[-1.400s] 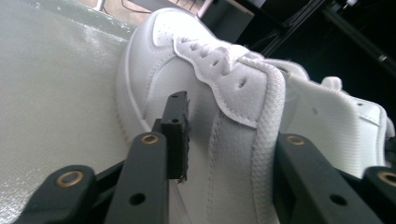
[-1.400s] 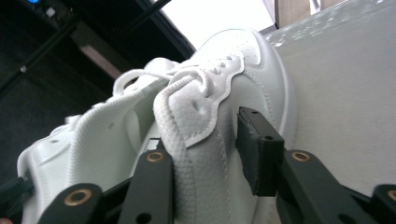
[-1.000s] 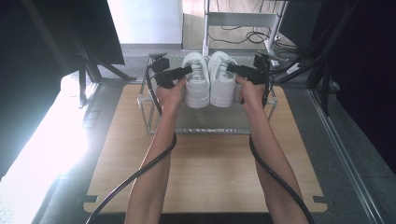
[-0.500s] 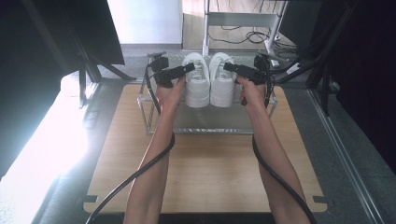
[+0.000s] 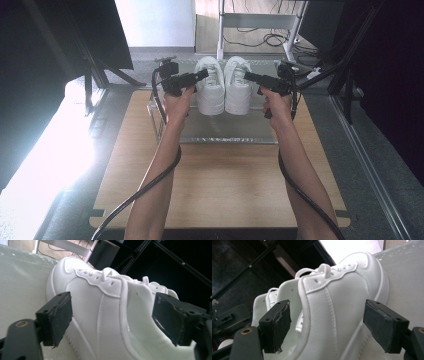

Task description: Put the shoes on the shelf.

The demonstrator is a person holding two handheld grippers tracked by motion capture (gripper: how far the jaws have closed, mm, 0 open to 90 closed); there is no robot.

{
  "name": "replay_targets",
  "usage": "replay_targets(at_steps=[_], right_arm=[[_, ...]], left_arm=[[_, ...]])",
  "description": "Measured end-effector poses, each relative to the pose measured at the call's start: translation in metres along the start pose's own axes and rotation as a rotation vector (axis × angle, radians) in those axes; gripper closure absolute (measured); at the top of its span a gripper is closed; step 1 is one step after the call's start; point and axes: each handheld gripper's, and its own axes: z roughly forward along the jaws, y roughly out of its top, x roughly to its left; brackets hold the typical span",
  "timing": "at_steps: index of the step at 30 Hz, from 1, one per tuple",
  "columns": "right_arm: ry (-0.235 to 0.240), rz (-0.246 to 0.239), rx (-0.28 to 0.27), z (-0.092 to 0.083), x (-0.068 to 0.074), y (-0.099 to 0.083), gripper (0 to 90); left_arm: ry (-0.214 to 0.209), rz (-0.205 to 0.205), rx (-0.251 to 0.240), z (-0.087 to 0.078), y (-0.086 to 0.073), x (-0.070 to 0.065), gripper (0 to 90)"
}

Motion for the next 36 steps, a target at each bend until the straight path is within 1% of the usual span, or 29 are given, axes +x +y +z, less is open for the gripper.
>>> replay_targets(at_steps=[3,4,7,10,14,17,19,23,25,31,36], right_arm=[[0.02,0.001,0.004,-0.005,-0.001,-0.002,21.4],[0.03,-0.002,0.005,-0.007,-0.002,-0.003,21.2],[0.035,-0.013,0.011,-0.012,-0.002,-0.005,20.3],[0.043,-0.028,0.017,-0.019,-0.002,-0.007,19.7],[0.062,-0.031,0.007,-0.029,-0.002,-0.011,19.4],[0.077,-0.039,0.007,-0.037,-0.002,-0.013,19.4],[0.076,-0.048,0.01,-0.043,-0.002,-0.014,19.4],[0.087,-0.059,0.014,-0.053,-0.002,-0.019,19.4],[0.092,-0.063,0.015,-0.057,-0.003,-0.022,19.4],[0.111,-0.068,0.027,-0.071,-0.007,-0.035,19.4],[0.131,-0.081,0.036,-0.085,-0.013,-0.049,19.3]], left_arm=[[0.007,0.004,-0.005,-0.006,-0.004,0.003,14.1],[0.005,-0.001,-0.009,-0.008,-0.005,0.005,13.8],[-0.013,-0.02,-0.018,-0.013,-0.01,0.01,13.3],[-0.009,-0.014,-0.013,-0.019,-0.015,0.014,12.5],[-0.02,-0.008,-0.025,-0.03,-0.02,0.017,12.5],[-0.02,0.013,-0.026,-0.039,-0.025,0.017,12.3],[-0.025,0.023,-0.027,-0.043,-0.029,0.017,12.0],[-0.047,0.03,-0.027,-0.052,-0.037,0.018,11.2],[-0.052,0.039,-0.03,-0.057,-0.041,0.018,11.1],[-0.083,0.048,-0.038,-0.074,-0.055,0.019,10.9],[-0.086,0.062,-0.032,-0.089,-0.068,0.023,11.0]])
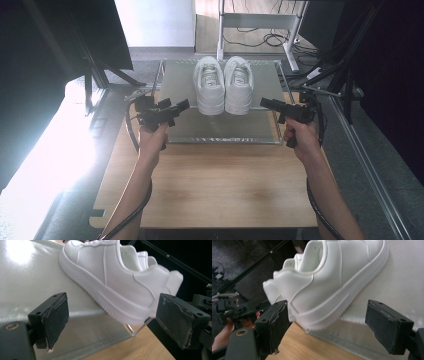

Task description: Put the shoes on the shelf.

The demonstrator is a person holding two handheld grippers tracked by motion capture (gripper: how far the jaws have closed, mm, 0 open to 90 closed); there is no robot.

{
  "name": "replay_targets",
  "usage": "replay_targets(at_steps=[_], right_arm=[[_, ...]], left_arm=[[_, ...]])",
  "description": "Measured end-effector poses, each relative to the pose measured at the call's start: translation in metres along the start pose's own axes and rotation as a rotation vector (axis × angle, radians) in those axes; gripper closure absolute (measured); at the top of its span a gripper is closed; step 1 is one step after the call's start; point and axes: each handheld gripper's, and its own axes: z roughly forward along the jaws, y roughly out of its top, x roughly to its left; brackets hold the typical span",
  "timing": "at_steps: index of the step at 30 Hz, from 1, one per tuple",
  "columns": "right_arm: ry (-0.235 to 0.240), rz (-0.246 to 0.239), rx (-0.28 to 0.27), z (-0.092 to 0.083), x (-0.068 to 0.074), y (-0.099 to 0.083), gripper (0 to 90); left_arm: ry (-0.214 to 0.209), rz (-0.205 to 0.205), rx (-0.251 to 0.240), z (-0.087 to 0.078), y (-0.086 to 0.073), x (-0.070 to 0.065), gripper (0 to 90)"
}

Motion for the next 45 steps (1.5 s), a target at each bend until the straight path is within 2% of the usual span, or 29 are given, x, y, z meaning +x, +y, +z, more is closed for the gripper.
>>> replay_targets(at_steps=[9,14,17,20,26,28,34,37,41,45], right_arm=[[-0.008,0.0,-0.02,-0.03,-0.011,-0.021,18.8],[-0.022,-0.012,-0.012,-0.043,-0.018,-0.037,18.5],[-0.032,-0.015,0.001,-0.048,-0.023,-0.049,18.4],[-0.051,-0.02,0.027,-0.051,-0.028,-0.063,18.4],[-0.124,-0.08,0.098,-0.052,-0.039,-0.092,17.6],[-0.145,-0.101,0.128,-0.05,-0.041,-0.101,17.0],[-0.201,-0.16,0.231,-0.044,-0.048,-0.13,14.6],[-0.226,-0.185,0.269,-0.04,-0.051,-0.145,14.2],[-0.261,-0.231,0.32,-0.036,-0.055,-0.162,13.4],[-0.29,-0.294,0.366,-0.029,-0.056,-0.177,10.2]], left_arm=[[-0.003,0.025,0.023,-0.022,-0.031,0.004,10.4],[0.01,0.042,0.041,-0.029,-0.051,0.007,10.2],[0.012,0.037,0.05,-0.032,-0.064,0.011,10.1],[0.016,0.026,0.067,-0.034,-0.081,0.017,10.2],[0.054,0.022,0.104,-0.038,-0.11,0.026,9.7],[0.072,0.032,0.116,-0.04,-0.12,0.029,9.3],[0.137,0.097,0.175,-0.043,-0.145,0.031,8.7],[0.156,0.114,0.199,-0.044,-0.156,0.031,8.5],[0.193,0.142,0.254,-0.041,-0.174,0.031,7.2],[0.235,0.193,0.327,-0.034,-0.189,0.03,6.1]])
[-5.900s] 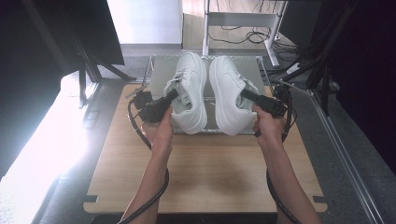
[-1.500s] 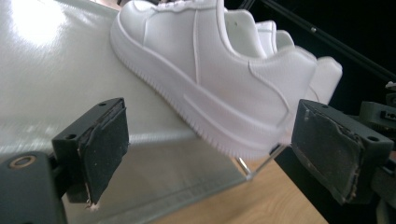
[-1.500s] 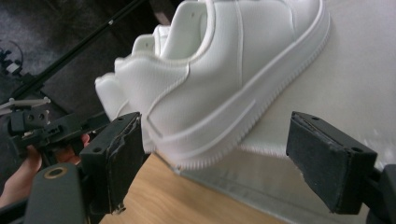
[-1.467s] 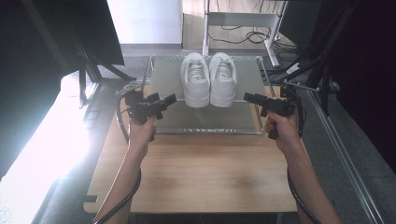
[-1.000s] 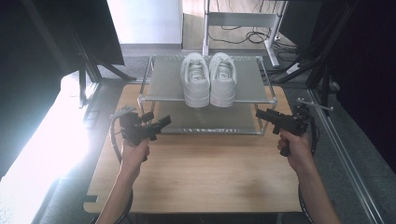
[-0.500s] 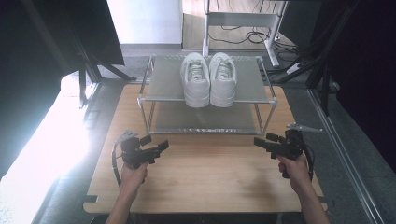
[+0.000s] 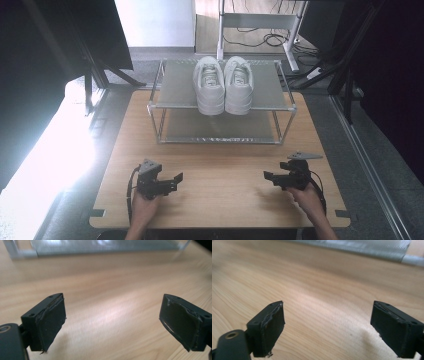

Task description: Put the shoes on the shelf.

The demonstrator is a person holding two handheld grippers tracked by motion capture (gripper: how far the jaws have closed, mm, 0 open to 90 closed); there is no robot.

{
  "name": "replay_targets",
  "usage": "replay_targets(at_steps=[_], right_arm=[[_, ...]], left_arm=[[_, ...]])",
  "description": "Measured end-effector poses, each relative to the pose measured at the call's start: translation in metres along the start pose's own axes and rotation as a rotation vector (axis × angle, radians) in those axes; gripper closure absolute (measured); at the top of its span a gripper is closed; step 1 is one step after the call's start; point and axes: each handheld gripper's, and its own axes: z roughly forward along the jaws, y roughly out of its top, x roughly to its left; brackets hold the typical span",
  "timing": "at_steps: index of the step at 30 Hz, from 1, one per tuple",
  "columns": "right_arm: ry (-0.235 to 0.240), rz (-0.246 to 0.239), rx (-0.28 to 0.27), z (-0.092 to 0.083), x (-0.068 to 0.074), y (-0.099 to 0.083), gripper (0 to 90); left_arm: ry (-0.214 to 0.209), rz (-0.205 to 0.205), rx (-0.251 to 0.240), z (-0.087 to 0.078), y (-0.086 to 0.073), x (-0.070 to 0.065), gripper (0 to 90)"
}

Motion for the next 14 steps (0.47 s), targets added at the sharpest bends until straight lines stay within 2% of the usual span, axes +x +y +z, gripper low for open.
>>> replay_targets(at_steps=[3,6,8,9,14], right_arm=[[-0.049,-0.059,0.04,0.008,0.005,-0.009,4.3],[-0.08,-0.105,0.073,0.015,0.008,-0.017,2.5],[-0.093,-0.125,0.09,0.02,0.011,-0.022,0.0],[-0.12,-0.153,0.082,0.022,0.013,-0.024,0.0],[-0.133,-0.155,0.064,0.024,0.016,-0.026,0.0]], left_arm=[[0.033,0.052,0.069,0.01,-0.005,-0.004,3.4],[0.09,0.101,0.161,0.019,-0.007,-0.009,2.1],[0.121,0.135,0.181,0.022,-0.007,-0.013,1.0],[0.134,0.155,0.193,0.023,-0.007,-0.016,0.9],[0.134,0.149,0.194,0.024,-0.007,-0.017,0.0]])
